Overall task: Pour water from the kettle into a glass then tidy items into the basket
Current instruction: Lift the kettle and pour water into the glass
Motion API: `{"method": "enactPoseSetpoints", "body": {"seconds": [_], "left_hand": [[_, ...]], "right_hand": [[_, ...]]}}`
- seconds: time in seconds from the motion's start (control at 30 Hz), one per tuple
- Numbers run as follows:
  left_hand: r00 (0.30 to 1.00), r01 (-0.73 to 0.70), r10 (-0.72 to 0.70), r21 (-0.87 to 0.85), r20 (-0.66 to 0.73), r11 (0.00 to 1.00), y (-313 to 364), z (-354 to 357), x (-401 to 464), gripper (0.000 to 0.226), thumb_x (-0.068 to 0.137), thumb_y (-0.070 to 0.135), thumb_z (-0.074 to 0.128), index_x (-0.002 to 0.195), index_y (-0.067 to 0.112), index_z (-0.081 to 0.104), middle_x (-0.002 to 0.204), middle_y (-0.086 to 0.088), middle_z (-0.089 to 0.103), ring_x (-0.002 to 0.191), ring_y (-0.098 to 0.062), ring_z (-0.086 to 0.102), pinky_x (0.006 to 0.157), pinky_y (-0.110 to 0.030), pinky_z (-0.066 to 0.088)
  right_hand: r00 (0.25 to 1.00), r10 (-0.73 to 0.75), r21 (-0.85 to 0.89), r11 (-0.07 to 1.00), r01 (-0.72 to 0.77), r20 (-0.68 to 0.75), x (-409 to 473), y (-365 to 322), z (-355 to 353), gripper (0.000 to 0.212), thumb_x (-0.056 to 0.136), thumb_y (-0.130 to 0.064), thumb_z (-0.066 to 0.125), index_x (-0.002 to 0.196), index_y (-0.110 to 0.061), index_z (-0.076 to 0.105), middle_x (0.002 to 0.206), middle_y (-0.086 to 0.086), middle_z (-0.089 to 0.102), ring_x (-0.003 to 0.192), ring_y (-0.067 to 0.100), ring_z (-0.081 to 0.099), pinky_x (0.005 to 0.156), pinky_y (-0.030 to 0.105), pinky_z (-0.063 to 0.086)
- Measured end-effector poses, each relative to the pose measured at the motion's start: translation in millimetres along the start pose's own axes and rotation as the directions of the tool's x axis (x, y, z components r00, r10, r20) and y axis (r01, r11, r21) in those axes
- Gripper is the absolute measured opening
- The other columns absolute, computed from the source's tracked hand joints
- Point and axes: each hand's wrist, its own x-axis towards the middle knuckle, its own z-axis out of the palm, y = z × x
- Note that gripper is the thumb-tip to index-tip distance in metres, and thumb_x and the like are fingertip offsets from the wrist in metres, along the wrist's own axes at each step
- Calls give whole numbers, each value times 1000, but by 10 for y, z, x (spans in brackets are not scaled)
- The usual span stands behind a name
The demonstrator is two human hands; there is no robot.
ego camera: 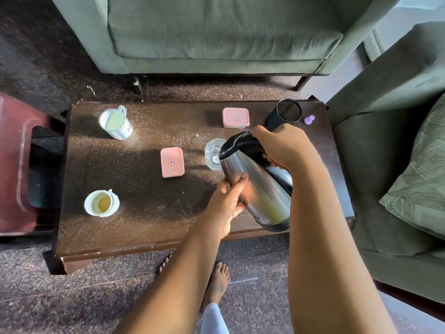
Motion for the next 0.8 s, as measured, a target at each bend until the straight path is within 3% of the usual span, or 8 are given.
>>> {"method": "enactPoseSetpoints", "body": {"seconds": [0.13,0.5,0.8], "left_hand": [[1000,-5,5,-6,5,1000,17,5,-33,39,90,34,63,124,19,53,107,-2,64,102,-17,62,76,-26,52],[1000,0,0,4,3,1000,15,-14,-51,43,89,36,65,126,18,52,121,-7,62,114,-24,60,96,-38,50],[1000,-12,11,7,2,1000,78,-20,-66,40,89,35,66,123,19,53,115,-4,64,108,-18,62,92,-34,52]], "right_hand": [[999,-31,-63,998,30,-16,-23,-56,7,50,81,-50,44,58,-8,58,67,12,67,64,29,62,67,35,52],[999,-37,-69,997,35,-28,-73,-68,15,59,81,-55,44,65,-1,62,72,17,70,59,28,59,71,40,56],[996,-59,-48,997,55,-71,-90,-61,17,54,80,-50,45,69,-2,65,71,13,71,68,30,67,72,36,54]]}}
